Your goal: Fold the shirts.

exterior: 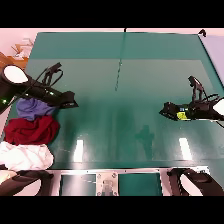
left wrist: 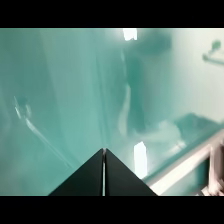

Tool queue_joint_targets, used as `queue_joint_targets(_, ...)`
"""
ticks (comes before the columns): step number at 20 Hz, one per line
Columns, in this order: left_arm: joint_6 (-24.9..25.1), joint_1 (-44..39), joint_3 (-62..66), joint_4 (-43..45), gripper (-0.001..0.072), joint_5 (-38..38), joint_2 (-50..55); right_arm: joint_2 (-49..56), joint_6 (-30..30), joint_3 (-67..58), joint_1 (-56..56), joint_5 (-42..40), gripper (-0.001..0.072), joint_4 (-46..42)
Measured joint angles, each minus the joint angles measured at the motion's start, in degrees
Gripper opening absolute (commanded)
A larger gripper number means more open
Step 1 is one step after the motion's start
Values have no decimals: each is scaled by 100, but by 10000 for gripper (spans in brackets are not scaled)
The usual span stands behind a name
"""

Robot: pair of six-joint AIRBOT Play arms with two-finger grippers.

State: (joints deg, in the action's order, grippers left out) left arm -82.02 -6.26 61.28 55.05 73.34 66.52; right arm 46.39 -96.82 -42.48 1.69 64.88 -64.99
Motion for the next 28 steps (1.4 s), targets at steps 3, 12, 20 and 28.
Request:
queue_joint_targets(3,85,15,-4,1108,708,-949,13,0,0,0,0,-131,40,2)
queue_joint_targets(12,-761,914,-4,4146,706,-2234,933,13,0,26,0,-223,40,7)
queue_joint_targets(20,-789,1307,83,4177,21,-2417,1886,13,0,33,0,-269,37,4)
queue_joint_targets(28,-422,407,1958,3434,20,-968,1797,13,0,-131,116,-295,12,-2)
